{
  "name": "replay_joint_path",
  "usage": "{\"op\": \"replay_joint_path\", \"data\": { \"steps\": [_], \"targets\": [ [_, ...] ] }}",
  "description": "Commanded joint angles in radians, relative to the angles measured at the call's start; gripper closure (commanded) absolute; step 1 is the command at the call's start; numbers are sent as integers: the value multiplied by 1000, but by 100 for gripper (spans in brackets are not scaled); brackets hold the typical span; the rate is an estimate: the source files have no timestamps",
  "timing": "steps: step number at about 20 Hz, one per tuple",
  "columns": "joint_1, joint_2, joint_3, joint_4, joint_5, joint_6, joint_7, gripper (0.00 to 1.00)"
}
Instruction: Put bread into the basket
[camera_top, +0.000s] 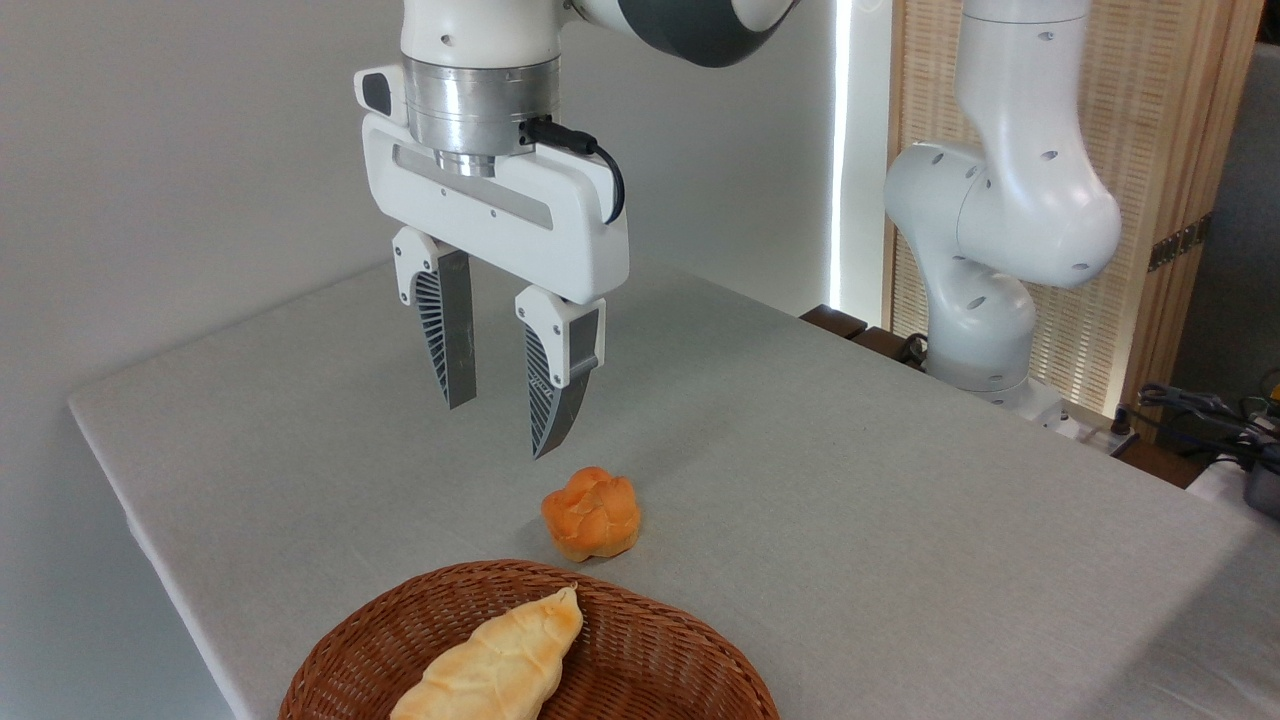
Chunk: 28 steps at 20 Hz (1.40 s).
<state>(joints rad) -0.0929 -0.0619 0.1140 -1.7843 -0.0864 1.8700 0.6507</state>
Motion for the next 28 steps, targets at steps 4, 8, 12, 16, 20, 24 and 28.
{"op": "replay_joint_path", "data": {
  "steps": [4,8,12,16,20,24,28],
  "targets": [
    [-2,14,4,20,2,-20,9,0],
    [-2,16,4,20,2,-20,9,0],
    [-2,16,4,20,2,-20,10,0],
    [-2,16,3,19,2,-28,12,0],
    [-7,22,-4,11,2,-41,20,0],
    [-27,-7,-10,-65,2,-43,60,0],
    [-59,-62,-11,-210,4,-19,111,0]
  ]
}}
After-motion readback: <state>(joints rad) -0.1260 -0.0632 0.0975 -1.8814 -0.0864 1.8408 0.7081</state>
